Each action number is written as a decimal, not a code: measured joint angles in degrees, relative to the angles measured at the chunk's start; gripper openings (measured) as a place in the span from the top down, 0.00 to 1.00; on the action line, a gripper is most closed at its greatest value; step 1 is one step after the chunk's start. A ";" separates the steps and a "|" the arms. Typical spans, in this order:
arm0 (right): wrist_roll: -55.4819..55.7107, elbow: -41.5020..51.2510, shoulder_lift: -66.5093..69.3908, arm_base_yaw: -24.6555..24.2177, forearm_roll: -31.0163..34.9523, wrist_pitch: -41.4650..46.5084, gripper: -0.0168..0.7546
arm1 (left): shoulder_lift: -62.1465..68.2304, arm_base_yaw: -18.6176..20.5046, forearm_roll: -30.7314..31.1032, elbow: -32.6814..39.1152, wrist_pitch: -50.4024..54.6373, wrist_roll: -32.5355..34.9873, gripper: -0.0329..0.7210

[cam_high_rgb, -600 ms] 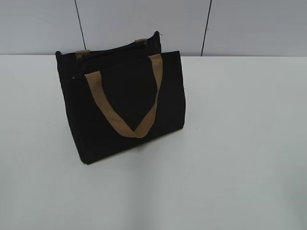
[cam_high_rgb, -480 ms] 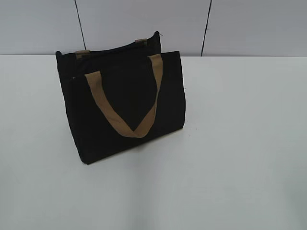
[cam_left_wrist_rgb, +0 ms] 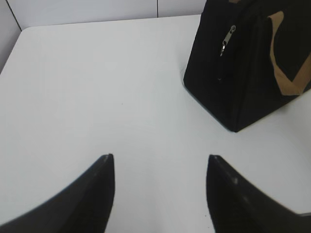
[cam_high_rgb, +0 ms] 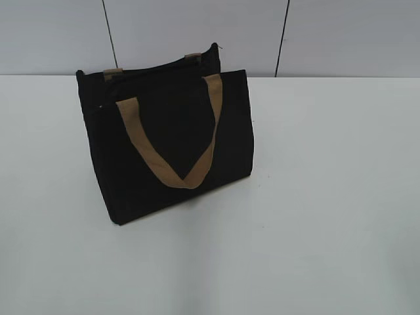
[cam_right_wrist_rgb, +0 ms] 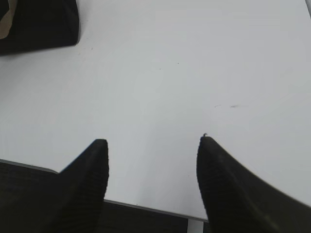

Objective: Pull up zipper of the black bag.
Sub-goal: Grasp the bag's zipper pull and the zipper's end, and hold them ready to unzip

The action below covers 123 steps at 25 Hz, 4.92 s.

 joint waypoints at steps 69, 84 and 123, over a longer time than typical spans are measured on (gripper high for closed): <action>-4.78 -13.99 30.86 0.00 5.47 -4.08 0.41 | 81.70 0.00 -83.96 -5.03 -34.09 103.83 0.36; -5.71 -13.99 30.91 0.00 5.53 -4.19 0.41 | 99.47 0.00 -89.65 -5.03 -21.13 126.28 0.36; -6.29 -13.99 30.91 0.00 5.79 -4.01 0.41 | 107.64 -0.06 -89.76 -14.20 -14.64 129.39 0.78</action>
